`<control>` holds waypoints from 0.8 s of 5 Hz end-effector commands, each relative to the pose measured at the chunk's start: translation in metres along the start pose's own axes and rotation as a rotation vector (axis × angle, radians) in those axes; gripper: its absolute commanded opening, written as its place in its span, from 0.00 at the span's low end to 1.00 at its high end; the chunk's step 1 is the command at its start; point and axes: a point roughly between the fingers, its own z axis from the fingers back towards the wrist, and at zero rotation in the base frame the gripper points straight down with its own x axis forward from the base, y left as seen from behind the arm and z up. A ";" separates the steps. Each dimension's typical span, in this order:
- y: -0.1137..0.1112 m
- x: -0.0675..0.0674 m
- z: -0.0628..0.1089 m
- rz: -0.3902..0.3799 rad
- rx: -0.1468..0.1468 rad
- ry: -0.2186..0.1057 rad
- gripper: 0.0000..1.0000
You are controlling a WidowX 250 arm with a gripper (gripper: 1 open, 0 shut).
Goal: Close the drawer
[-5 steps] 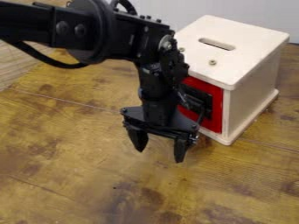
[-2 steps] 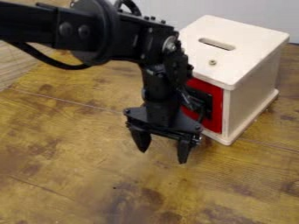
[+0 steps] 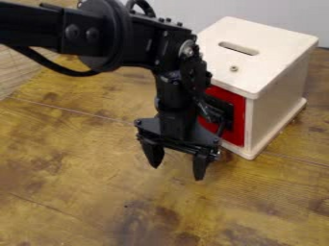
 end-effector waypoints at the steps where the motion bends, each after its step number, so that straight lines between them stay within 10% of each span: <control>1: -0.008 0.010 0.018 -0.010 -0.016 -0.074 1.00; 4: -0.015 0.005 0.010 0.007 -0.019 -0.096 1.00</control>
